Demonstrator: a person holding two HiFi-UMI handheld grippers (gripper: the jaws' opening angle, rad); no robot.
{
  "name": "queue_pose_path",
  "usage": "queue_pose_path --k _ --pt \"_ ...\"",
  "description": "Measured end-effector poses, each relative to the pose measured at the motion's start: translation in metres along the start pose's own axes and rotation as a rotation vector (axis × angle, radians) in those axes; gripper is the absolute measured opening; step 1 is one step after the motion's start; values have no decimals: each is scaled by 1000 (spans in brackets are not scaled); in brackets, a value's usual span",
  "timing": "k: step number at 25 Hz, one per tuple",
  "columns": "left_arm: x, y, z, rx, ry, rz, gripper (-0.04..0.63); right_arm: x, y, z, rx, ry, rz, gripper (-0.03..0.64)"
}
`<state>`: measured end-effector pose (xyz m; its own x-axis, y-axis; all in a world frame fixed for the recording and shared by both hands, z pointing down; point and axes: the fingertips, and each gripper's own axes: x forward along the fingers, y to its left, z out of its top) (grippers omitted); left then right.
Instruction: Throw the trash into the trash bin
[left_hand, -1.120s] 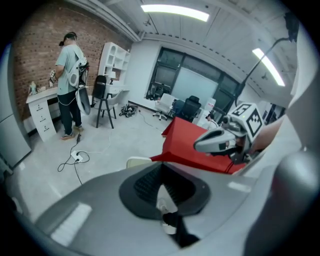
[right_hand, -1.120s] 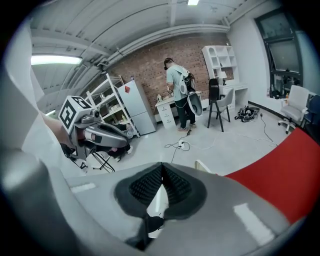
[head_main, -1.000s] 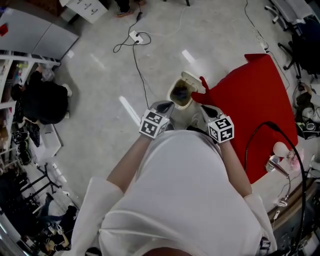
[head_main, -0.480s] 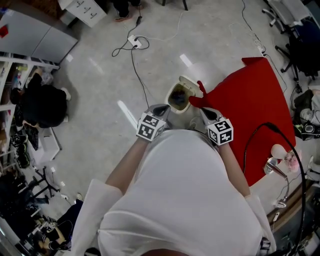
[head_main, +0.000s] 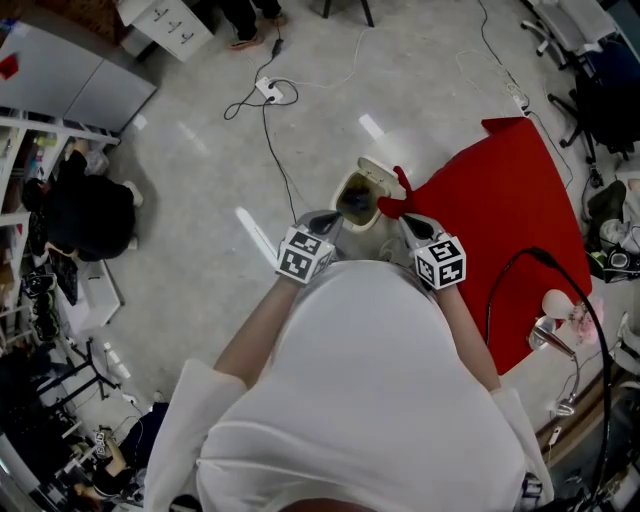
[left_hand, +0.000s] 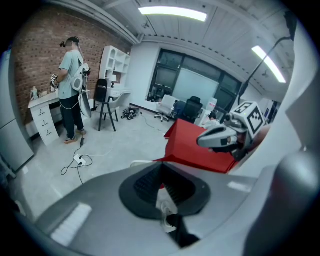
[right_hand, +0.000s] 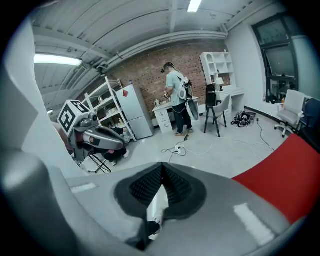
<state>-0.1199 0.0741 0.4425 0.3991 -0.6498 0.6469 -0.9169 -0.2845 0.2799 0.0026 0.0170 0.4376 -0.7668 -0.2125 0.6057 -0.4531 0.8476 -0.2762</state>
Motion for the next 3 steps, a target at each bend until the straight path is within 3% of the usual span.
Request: queue_pose_path --k 3 --pt "2 -1 -1 3 2 1 5 -1 0 -1 2 3 0 2"
